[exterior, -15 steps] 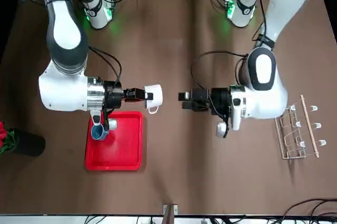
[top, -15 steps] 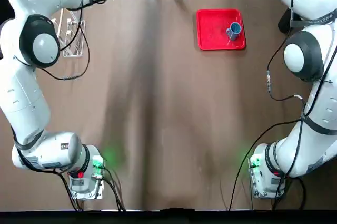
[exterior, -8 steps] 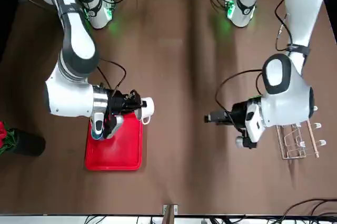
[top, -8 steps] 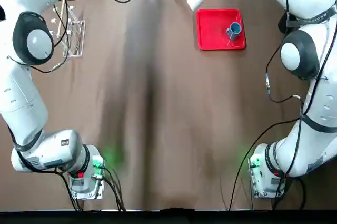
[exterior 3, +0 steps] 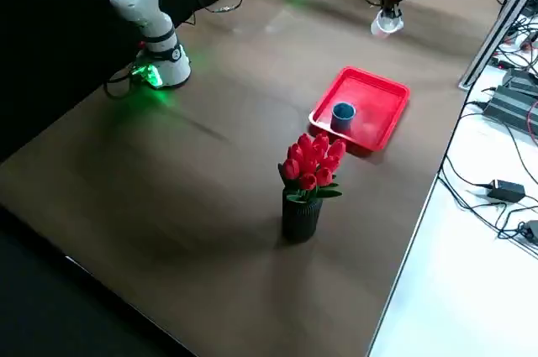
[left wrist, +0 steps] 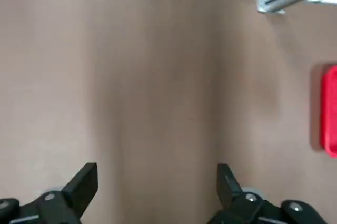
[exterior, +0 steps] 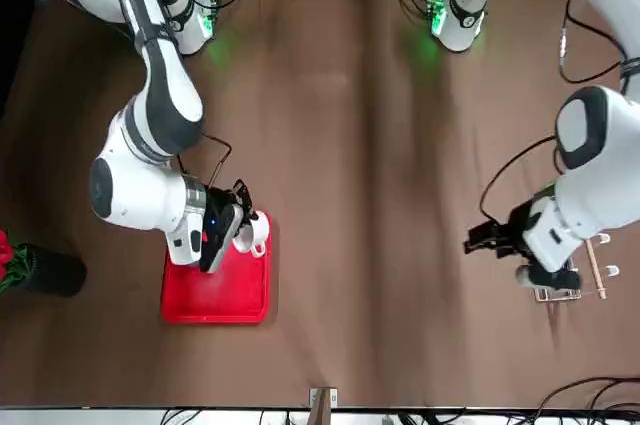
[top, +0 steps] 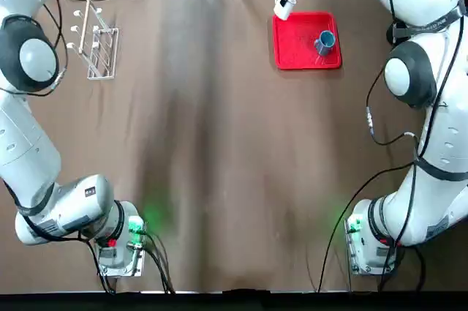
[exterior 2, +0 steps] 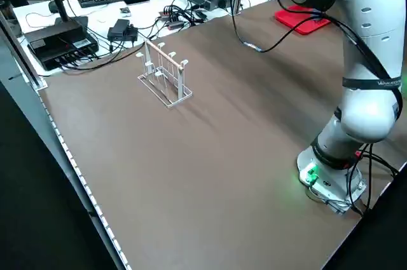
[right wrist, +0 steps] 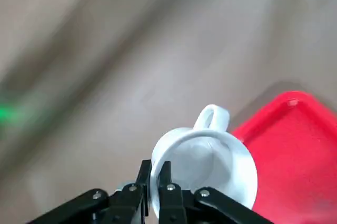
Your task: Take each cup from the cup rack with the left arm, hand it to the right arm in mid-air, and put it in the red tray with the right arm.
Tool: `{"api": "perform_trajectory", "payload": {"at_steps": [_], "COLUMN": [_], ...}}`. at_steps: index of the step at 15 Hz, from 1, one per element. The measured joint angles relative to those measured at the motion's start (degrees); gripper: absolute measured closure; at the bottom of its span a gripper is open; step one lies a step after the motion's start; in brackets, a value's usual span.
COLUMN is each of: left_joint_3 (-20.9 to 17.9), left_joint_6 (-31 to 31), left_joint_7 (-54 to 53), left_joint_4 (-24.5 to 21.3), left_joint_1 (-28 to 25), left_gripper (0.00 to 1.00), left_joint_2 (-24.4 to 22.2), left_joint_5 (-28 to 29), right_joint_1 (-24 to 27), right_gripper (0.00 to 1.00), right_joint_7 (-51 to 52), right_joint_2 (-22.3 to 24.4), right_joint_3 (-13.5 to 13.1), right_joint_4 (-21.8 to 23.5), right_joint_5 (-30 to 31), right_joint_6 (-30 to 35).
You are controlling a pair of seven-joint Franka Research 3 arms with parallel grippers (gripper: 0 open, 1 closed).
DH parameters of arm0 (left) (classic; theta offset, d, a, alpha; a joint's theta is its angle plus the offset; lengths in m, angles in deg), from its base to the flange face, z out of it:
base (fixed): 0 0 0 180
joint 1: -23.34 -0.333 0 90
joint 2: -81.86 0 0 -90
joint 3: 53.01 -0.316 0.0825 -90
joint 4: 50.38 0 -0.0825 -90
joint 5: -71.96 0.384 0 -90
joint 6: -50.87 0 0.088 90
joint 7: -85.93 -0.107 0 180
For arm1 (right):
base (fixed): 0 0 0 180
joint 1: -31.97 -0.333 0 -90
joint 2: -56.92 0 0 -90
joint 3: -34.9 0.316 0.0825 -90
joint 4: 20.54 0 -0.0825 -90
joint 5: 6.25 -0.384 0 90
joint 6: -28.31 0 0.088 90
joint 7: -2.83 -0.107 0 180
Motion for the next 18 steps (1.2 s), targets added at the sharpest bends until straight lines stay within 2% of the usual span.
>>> {"api": "perform_trajectory", "payload": {"at_steps": [3,6,9,15,18], "left_joint_3": [0.0,0.0,0.0,0.1,0.1], "left_joint_6": [0.9,4.7,6.3,6.3,6.7], "left_joint_7": [-1.6,-3.1,-5.0,-5.2,-5.2], "left_joint_4": [0.1,0.2,0.2,-0.2,-0.2], "left_joint_1": [-3.8,-6.0,-7.4,-7.3,-7.3], "left_gripper": [0.00,0.00,0.00,0.00,0.00], "left_joint_2": [-2.4,-5.6,-7.2,-7.1,-7.1], "left_joint_5": [4.5,8.2,8.5,8.5,8.6], "right_joint_1": [0.0,0.1,0.4,0.8,1.0], "right_gripper": [0.91,0.91,0.91,0.91,0.91], "right_joint_7": [10.1,19.9,27.3,38.7,44.1], "right_joint_2": [-1.7,-2.4,-3.4,-7.2,-8.6], "right_joint_3": [0.0,-0.1,-0.1,-0.3,-0.3], "right_joint_4": [-0.3,-0.4,-0.4,-0.4,-0.2], "right_joint_5": [7.9,12.7,15.7,22.3,23.1], "right_joint_6": [-2.8,-5.9,-7.3,-12.3,-14.4]}}
